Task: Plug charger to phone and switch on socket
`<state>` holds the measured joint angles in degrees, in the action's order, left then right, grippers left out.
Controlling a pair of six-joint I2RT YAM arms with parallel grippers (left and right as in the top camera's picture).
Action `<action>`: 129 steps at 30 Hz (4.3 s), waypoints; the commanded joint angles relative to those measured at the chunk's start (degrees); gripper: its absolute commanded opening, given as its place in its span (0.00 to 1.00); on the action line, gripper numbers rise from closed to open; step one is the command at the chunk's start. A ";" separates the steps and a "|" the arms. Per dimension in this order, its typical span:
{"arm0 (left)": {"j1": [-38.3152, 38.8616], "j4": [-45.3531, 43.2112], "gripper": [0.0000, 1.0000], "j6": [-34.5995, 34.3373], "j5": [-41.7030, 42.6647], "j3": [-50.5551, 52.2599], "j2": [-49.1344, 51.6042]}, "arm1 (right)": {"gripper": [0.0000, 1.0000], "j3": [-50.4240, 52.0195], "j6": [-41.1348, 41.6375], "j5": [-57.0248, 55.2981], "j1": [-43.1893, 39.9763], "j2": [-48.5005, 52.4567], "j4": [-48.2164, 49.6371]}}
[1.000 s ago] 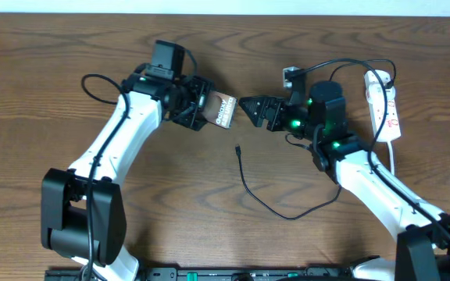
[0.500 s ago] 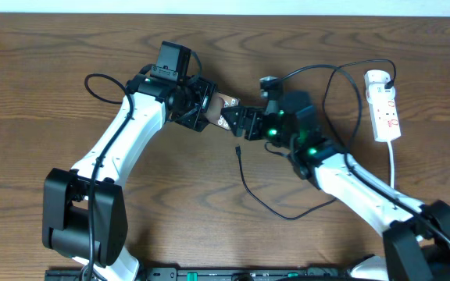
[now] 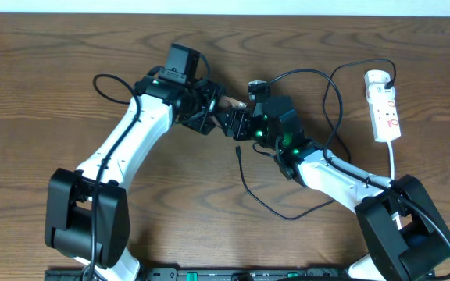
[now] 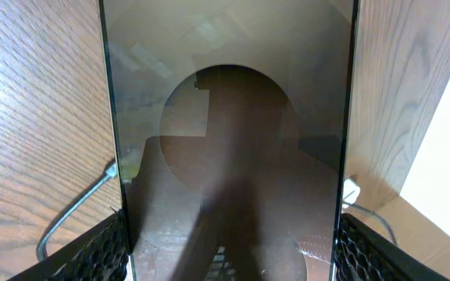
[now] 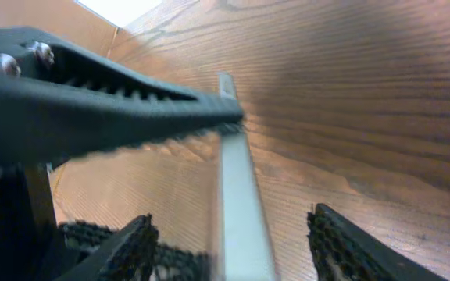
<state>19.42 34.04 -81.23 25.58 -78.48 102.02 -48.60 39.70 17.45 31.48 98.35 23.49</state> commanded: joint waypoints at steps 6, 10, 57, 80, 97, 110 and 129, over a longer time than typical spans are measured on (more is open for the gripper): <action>0.70 -0.31 0.37 -0.52 1.14 -1.31 -1.73 | 0.50 -0.85 0.11 -0.83 0.52 0.79 0.17; 0.70 -0.31 0.37 -0.52 1.14 -1.31 -1.73 | 0.43 -0.85 0.11 -0.83 0.81 0.98 0.20; -8.59 -20.06 0.69 32.52 29.29 -1.27 -1.70 | 0.01 -0.85 47.76 -2.27 -12.33 -5.88 11.17; -7.30 -29.24 0.64 29.24 27.47 -1.27 -1.66 | 0.01 -0.85 62.51 2.14 -6.43 -5.86 19.41; -6.40 -32.28 0.42 23.10 15.67 -1.27 -1.66 | 0.01 -0.85 65.11 2.62 -4.59 -5.86 19.56; -4.90 -39.30 0.25 20.37 12.70 -1.27 -1.66 | 0.01 -0.85 65.11 2.16 -2.58 -5.86 19.56; -4.72 -39.30 0.07 20.98 16.90 -1.27 -1.66 | 0.08 -0.85 59.65 2.19 -2.67 -5.86 19.54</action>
<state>13.82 -4.45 -66.46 38.68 -78.81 101.58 -49.17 106.13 13.28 26.87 93.10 43.88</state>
